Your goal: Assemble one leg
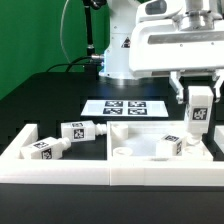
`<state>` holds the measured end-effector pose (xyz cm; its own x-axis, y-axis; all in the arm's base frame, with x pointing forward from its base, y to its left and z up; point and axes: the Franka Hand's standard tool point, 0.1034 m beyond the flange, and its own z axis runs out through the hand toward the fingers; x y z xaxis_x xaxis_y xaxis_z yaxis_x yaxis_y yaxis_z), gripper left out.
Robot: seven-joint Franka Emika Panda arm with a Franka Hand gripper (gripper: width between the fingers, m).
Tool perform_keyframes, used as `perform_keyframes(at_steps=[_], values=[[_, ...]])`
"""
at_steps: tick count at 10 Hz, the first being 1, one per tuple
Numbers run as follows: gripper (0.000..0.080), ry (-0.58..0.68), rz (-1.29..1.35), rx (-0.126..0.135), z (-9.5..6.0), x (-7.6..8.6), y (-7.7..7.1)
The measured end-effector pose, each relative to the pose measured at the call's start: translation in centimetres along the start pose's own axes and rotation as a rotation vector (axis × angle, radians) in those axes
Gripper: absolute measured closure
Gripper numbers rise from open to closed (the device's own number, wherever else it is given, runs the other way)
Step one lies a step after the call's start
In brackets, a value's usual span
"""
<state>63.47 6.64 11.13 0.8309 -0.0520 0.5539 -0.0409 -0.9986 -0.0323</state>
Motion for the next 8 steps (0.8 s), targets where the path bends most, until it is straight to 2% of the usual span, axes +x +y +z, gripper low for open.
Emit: perform_keyframes(at_steps=[6, 8], values=[[0.0512, -0.017, -0.015, 0.005, 0.8, -1.2, -1.0], [0.0512, -0.007, -0.020, -0.001, 1.1, -1.3, -0.7]])
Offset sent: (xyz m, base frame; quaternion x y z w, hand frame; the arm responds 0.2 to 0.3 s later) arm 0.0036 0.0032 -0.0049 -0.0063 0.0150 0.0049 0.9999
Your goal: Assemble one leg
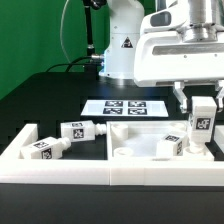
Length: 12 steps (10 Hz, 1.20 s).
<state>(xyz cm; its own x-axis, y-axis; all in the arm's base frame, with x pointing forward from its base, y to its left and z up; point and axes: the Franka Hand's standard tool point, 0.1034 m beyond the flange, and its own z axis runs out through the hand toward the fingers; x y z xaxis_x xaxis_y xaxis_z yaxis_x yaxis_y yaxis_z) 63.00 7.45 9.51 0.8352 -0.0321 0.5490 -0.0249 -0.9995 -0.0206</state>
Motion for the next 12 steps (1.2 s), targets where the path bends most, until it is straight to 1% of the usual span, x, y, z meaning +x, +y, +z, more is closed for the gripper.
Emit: perform_keyframes(at_steps=[1, 12], values=[[0.0512, -0.006, -0.001, -0.002, 0.26, -0.40, 0.10], [0.0512, -0.008, -0.004, -0.002, 0.38, -0.72, -0.03]])
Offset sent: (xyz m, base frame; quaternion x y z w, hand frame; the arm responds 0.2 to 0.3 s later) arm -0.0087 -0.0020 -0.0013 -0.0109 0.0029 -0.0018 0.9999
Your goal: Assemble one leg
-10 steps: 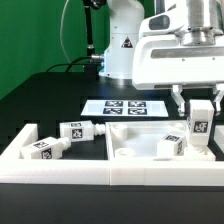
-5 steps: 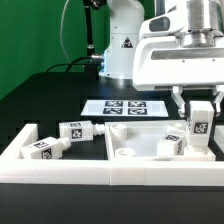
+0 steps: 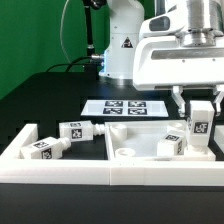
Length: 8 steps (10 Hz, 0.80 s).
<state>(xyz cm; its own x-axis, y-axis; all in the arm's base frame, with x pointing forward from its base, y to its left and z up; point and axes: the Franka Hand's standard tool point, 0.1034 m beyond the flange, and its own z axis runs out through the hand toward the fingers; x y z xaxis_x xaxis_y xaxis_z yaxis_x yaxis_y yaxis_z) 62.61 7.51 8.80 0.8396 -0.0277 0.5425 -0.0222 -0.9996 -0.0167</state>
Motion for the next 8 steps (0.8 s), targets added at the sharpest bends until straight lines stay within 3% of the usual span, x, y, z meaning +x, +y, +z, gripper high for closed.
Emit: perform_keyframes(at_steps=[7, 8], values=[[0.0512, 0.037, -0.009, -0.007, 0.52, -0.66, -0.04], [0.0413, 0.037, -0.009, -0.007, 0.52, -0.66, -0.03]])
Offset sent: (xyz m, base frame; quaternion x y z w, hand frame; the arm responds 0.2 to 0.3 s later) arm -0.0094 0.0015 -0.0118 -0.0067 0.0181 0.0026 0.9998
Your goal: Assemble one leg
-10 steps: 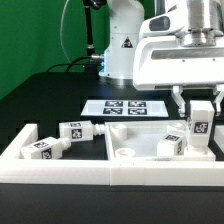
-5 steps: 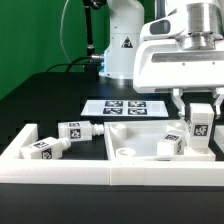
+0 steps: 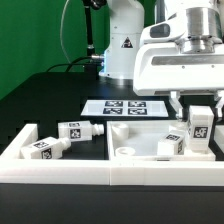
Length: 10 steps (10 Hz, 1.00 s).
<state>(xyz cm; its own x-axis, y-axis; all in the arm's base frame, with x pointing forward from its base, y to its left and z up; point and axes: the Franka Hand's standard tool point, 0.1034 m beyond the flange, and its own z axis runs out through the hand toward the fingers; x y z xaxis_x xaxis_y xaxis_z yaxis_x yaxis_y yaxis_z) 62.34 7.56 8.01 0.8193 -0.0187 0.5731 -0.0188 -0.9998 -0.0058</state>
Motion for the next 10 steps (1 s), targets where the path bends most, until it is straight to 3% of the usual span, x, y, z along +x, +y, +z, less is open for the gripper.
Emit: perform_keyframes(at_steps=[1, 2, 5, 6, 7, 8, 9, 10], values=[[0.0273, -0.001, 0.000, 0.000, 0.0, 0.0, 0.0], [0.0189, -0.014, 0.002, 0.002, -0.3, 0.3, 0.2], [0.0152, -0.112, 0.016, 0.025, -1.7, 1.9, 0.1], [0.0152, -0.108, 0.019, 0.030, -2.0, 3.1, 0.0], [0.0151, -0.134, 0.019, 0.032, -1.8, 2.6, 0.0], [0.0151, -0.239, 0.022, 0.045, -1.7, 1.7, -0.3], [0.0151, -0.282, 0.025, 0.052, -1.7, 2.2, -0.4], [0.0151, -0.380, 0.007, 0.053, -1.4, 1.5, -0.1]])
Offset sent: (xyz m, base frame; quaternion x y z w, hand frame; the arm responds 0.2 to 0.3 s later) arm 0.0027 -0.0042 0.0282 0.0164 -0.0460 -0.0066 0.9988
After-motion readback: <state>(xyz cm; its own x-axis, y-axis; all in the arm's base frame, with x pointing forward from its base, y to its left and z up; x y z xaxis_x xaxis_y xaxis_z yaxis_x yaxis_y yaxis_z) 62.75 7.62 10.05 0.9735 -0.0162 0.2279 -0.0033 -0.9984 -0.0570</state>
